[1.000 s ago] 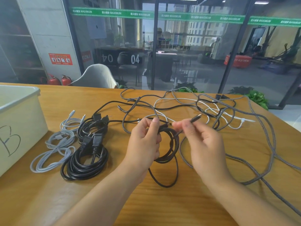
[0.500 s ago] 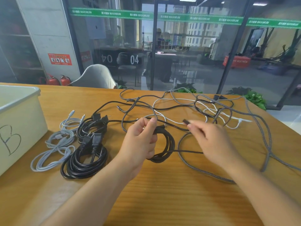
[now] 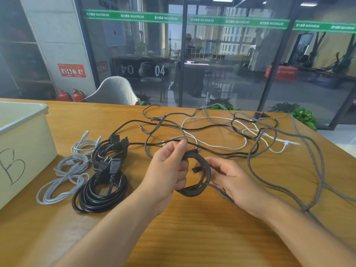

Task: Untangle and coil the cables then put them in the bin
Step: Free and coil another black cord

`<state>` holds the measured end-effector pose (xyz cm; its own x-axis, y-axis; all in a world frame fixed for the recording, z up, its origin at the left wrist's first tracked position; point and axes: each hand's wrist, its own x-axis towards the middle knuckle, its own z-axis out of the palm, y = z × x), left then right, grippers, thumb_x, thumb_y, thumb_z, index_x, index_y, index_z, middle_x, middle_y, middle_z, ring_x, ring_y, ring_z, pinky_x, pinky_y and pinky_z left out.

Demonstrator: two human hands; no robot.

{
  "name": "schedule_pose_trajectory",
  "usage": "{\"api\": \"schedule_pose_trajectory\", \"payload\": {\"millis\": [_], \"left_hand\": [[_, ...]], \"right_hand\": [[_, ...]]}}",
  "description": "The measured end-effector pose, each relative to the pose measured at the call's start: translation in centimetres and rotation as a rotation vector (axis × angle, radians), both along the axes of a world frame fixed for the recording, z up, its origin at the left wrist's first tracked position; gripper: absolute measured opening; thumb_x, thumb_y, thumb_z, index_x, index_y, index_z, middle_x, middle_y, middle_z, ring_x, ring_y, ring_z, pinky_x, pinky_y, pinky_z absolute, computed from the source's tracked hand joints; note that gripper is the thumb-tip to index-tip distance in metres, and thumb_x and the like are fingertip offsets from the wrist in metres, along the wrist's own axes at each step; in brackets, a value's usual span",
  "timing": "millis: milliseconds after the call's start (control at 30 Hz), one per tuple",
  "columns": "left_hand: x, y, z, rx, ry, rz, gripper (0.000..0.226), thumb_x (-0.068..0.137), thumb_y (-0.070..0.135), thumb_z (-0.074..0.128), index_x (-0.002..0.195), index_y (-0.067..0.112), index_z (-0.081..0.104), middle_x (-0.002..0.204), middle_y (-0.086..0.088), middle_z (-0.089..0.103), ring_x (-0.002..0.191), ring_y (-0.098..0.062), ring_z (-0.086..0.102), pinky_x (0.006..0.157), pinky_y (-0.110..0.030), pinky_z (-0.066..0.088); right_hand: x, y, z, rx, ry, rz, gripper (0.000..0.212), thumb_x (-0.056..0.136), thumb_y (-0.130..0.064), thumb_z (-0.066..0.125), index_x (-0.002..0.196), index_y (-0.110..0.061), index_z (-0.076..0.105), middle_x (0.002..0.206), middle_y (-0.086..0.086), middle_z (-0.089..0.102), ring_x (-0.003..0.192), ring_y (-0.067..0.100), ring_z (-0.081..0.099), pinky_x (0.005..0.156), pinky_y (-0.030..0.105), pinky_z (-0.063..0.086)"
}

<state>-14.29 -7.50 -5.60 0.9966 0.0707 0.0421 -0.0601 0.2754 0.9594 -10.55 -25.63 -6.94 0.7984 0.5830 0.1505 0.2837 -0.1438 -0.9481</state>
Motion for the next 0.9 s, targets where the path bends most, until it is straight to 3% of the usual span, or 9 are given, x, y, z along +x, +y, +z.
{"api": "schedule_pose_trajectory", "payload": {"millis": [67,167,267,333,433,500,633,767,900], "left_hand": [[0.1,-0.1,-0.2,0.037,0.003,0.024,0.023,0.107,0.036,0.05,0.095,0.017,0.053,0.062,0.002,0.032,0.05,-0.012,0.019,0.04,-0.02,0.018],[0.1,-0.1,-0.3,0.082,-0.008,0.064,0.024,0.108,0.035,0.049,0.094,0.016,0.052,0.062,0.002,0.031,0.05,-0.013,0.019,0.043,-0.023,0.016],[0.1,-0.4,-0.4,0.112,-0.021,0.08,0.026,0.108,0.035,0.048,0.09,0.017,0.051,0.06,0.004,0.031,0.048,-0.012,0.02,0.043,-0.024,0.017],[0.0,-0.5,-0.4,0.129,-0.021,0.084,0.026,0.108,0.036,0.048,0.092,0.017,0.051,0.059,0.005,0.032,0.048,-0.012,0.021,0.043,-0.024,0.018],[0.0,-0.6,-0.4,0.141,-0.016,0.094,0.025,0.108,0.036,0.048,0.093,0.016,0.05,0.059,0.006,0.033,0.049,-0.011,0.022,0.044,-0.024,0.019],[0.0,-0.8,-0.4,0.143,-0.009,0.098,0.027,0.108,0.037,0.049,0.092,0.016,0.05,0.059,0.006,0.034,0.049,-0.011,0.023,0.044,-0.025,0.02],[-0.1,-1.1,-0.4,0.133,0.001,0.109,0.029,0.108,0.038,0.049,0.088,0.017,0.052,0.059,0.007,0.036,0.048,-0.01,0.026,0.043,-0.024,0.022],[-0.3,-1.1,-0.3,0.132,-0.003,0.112,0.029,0.107,0.038,0.05,0.093,0.013,0.053,0.061,0.005,0.039,0.049,-0.011,0.027,0.044,-0.025,0.023],[-0.4,-1.0,-0.3,0.122,0.015,0.119,0.028,0.107,0.039,0.05,0.099,0.012,0.055,0.061,0.005,0.038,0.05,-0.011,0.027,0.045,-0.025,0.022]], "right_hand": [[0.1,0.3,-0.3,0.104,0.153,-0.01,0.028,0.098,-0.02,0.052,0.107,-0.018,0.079,0.11,0.023,0.071,0.099,0.029,0.047,0.09,0.051,0.038],[0.1,0.0,0.1,0.182,0.284,0.091,0.035,0.081,-0.019,0.047,0.1,-0.012,0.076,0.097,0.01,0.068,0.095,0.027,0.046,0.087,0.045,0.034],[-0.4,0.2,0.3,0.086,0.191,0.134,0.008,0.085,-0.019,0.068,0.089,-0.025,0.072,0.088,-0.004,0.061,0.085,0.021,0.051,0.082,0.029,0.042],[-0.7,0.7,0.0,0.03,0.083,0.052,0.012,0.095,-0.029,0.075,0.084,-0.03,0.071,0.082,-0.01,0.059,0.081,0.01,0.055,0.08,0.023,0.046],[-0.5,1.2,-0.7,-0.001,-0.065,-0.118,0.024,0.095,-0.05,0.069,0.091,-0.027,0.074,0.081,-0.01,0.066,0.079,0.013,0.061,0.082,0.039,0.053],[-0.4,1.0,-0.8,-0.05,-0.224,-0.24,0.017,0.097,-0.046,0.068,0.101,-0.031,0.077,0.088,-0.014,0.076,0.085,0.009,0.072,0.085,0.043,0.059],[-0.7,0.9,-0.6,-0.103,-0.515,-0.395,0.015,0.098,-0.031,0.07,0.11,-0.032,0.078,0.09,-0.017,0.078,0.085,0.009,0.075,0.075,0.04,0.06],[-0.7,0.9,-0.5,-0.063,-0.394,-0.265,0.015,0.1,-0.027,0.067,0.116,-0.029,0.067,0.094,-0.012,0.076,0.089,0.012,0.073,0.079,0.045,0.059],[-1.2,1.0,-0.3,-0.042,-0.358,-0.145,0.041,0.093,-0.01,0.072,0.12,-0.031,0.049,0.088,-0.003,0.066,0.083,0.019,0.062,0.078,0.039,0.053]]}}
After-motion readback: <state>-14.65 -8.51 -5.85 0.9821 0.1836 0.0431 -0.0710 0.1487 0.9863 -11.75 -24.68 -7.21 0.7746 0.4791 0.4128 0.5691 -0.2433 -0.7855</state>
